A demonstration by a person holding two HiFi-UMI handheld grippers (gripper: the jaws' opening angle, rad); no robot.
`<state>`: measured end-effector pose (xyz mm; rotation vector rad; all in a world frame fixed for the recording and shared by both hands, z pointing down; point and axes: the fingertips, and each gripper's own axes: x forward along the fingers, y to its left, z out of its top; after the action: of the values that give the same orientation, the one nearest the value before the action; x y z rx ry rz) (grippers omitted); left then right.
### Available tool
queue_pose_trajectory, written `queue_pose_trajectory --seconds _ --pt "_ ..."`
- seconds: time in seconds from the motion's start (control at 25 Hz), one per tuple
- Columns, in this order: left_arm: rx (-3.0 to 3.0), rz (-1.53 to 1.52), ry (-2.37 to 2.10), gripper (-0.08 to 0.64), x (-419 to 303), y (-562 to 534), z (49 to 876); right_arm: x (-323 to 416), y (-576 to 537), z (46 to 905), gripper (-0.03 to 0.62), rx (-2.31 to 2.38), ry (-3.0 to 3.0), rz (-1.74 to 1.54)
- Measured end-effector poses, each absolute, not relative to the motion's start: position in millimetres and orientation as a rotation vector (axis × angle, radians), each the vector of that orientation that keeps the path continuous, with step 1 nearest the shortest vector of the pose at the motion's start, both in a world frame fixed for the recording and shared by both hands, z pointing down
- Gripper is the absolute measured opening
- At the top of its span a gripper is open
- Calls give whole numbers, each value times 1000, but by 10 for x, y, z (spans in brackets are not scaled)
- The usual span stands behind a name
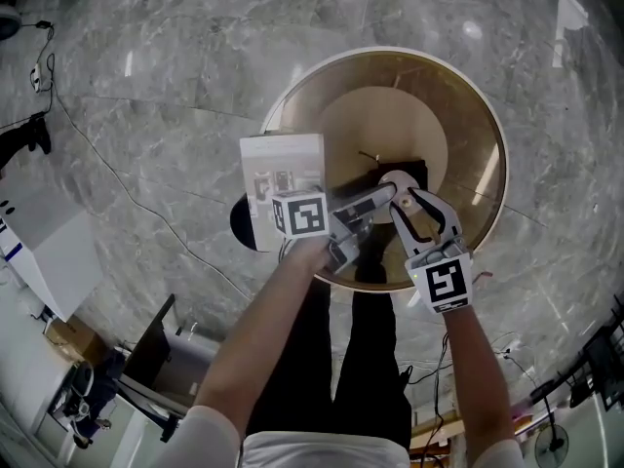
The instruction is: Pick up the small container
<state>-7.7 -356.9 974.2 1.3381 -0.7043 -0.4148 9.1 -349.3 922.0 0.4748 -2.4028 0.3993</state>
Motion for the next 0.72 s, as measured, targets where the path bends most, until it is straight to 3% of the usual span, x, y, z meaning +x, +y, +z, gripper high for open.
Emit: queue_pose_trajectory --seconds 0.72 --pt "1108 -836 -493 362 282 -3671 9489 186 -3499 8943 150 446 -2421 399"
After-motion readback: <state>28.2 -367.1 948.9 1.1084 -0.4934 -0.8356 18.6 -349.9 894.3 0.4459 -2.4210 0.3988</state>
